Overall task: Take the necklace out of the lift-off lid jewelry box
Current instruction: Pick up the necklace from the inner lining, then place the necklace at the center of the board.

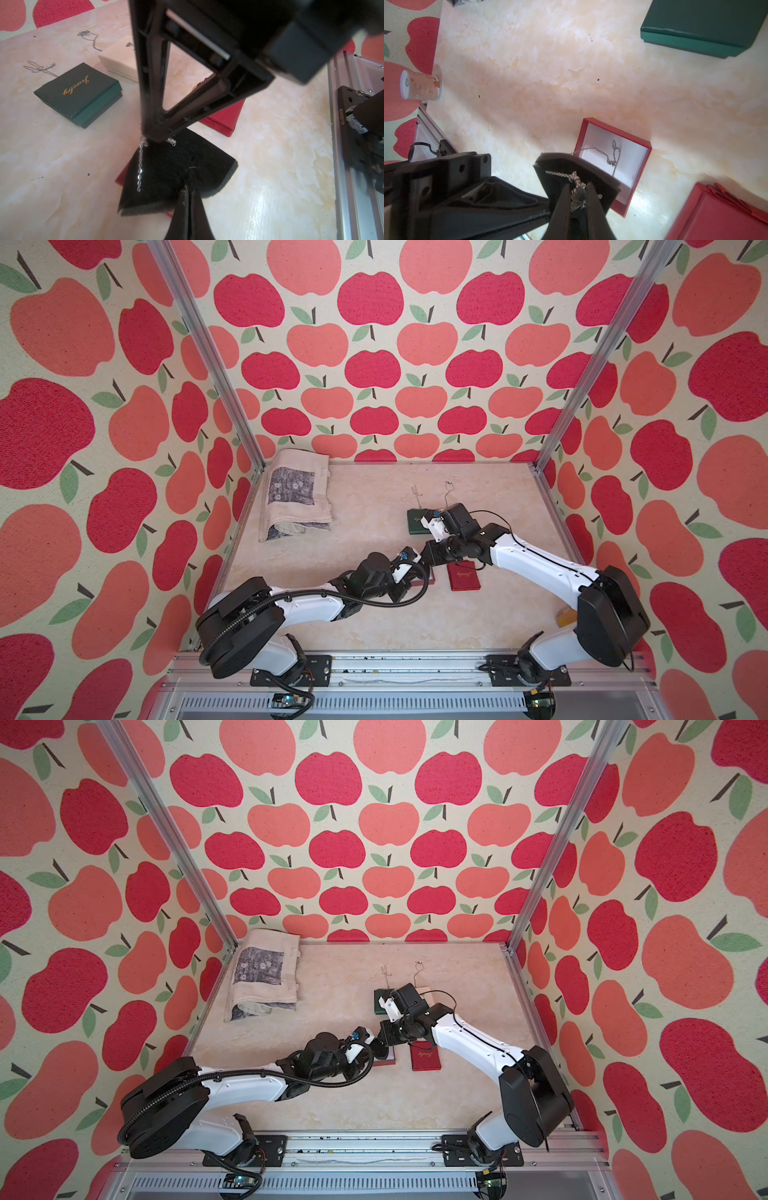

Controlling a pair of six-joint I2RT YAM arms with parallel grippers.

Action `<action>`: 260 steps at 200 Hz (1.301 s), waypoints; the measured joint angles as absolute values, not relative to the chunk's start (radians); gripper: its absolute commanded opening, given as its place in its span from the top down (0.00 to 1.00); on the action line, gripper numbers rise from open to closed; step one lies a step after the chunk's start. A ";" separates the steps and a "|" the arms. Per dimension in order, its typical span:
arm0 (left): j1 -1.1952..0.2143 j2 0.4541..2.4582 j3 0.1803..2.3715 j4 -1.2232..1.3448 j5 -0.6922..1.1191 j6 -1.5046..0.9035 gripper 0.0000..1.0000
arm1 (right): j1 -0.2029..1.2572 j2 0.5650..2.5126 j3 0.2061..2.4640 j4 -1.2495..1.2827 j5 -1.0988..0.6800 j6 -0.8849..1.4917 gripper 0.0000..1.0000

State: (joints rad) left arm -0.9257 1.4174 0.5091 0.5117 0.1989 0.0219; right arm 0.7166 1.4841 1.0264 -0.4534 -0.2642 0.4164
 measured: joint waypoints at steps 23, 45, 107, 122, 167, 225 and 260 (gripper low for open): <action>-0.928 1.400 0.509 0.511 0.222 0.035 1.00 | 0.711 1.477 1.040 -0.441 -0.263 0.416 0.86; -0.932 1.381 0.508 0.509 0.245 0.044 1.00 | 0.708 1.472 1.051 -0.434 -0.261 0.416 0.86; -0.940 1.315 0.463 0.517 0.324 0.051 1.00 | 0.698 1.470 1.078 -0.416 -0.231 0.416 0.86; -0.941 1.291 0.453 0.517 0.343 0.052 1.00 | 0.697 1.470 1.098 -0.414 -0.223 0.416 0.86; -0.947 1.171 0.416 0.526 0.374 0.052 1.00 | 0.697 1.484 1.143 -0.409 -0.210 0.408 0.86; -0.947 1.020 0.375 0.518 0.392 0.051 1.00 | 0.696 1.529 1.219 -0.413 -0.199 0.379 0.86; -0.947 0.933 0.347 0.508 0.389 0.052 1.00 | 0.687 1.555 1.266 -0.413 -0.196 0.364 0.86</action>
